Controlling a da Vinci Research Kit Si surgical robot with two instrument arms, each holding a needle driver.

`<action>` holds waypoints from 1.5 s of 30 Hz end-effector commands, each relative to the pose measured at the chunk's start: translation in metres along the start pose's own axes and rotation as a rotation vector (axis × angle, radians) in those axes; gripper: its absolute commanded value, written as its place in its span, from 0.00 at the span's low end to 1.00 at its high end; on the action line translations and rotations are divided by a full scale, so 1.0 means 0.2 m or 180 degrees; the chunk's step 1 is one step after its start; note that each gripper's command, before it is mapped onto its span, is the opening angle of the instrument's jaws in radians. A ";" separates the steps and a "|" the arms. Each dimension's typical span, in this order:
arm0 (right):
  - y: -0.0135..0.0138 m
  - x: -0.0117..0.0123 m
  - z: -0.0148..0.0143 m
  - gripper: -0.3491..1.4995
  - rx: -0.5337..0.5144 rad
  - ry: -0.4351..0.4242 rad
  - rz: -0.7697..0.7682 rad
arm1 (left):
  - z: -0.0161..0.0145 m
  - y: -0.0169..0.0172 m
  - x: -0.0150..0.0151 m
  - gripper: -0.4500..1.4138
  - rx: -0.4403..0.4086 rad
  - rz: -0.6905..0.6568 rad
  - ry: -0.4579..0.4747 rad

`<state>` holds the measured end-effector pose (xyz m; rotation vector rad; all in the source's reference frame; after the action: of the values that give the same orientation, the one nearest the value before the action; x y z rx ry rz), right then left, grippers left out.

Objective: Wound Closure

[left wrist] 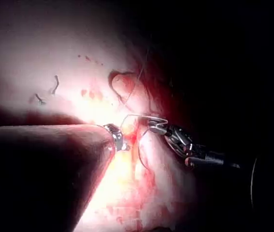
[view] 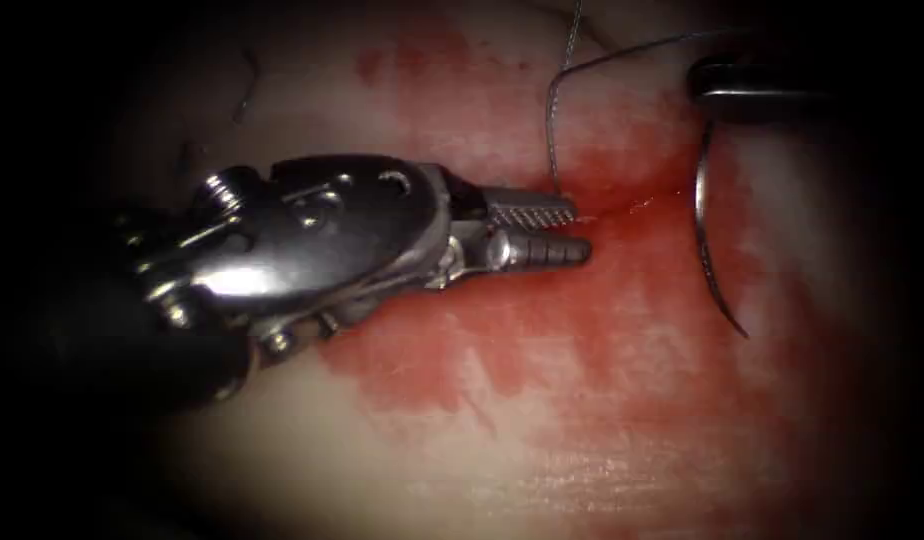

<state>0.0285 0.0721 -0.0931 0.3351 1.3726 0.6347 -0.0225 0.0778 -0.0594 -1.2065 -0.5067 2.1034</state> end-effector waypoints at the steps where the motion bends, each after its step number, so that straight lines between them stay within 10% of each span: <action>1: 0.000 -0.002 0.005 0.00 0.0014 0.0011 -0.0018 | 0.004 -0.003 0.001 0.05 0.0027 0.0080 -0.0034; 24: -0.007 0.004 0.010 0.00 0.0079 0.0272 -0.0769 | 0.029 -0.029 -0.009 0.05 0.0265 0.0138 -0.0925; 45: 0.004 0.008 0.028 0.00 0.0022 0.0466 -0.1912 | 0.037 -0.050 -0.022 0.05 0.0324 0.0234 -0.1099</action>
<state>0.0331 0.0743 -0.0932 -0.1309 1.5135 0.1545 -0.0231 0.0812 -0.0472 -0.8156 -0.5072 2.3852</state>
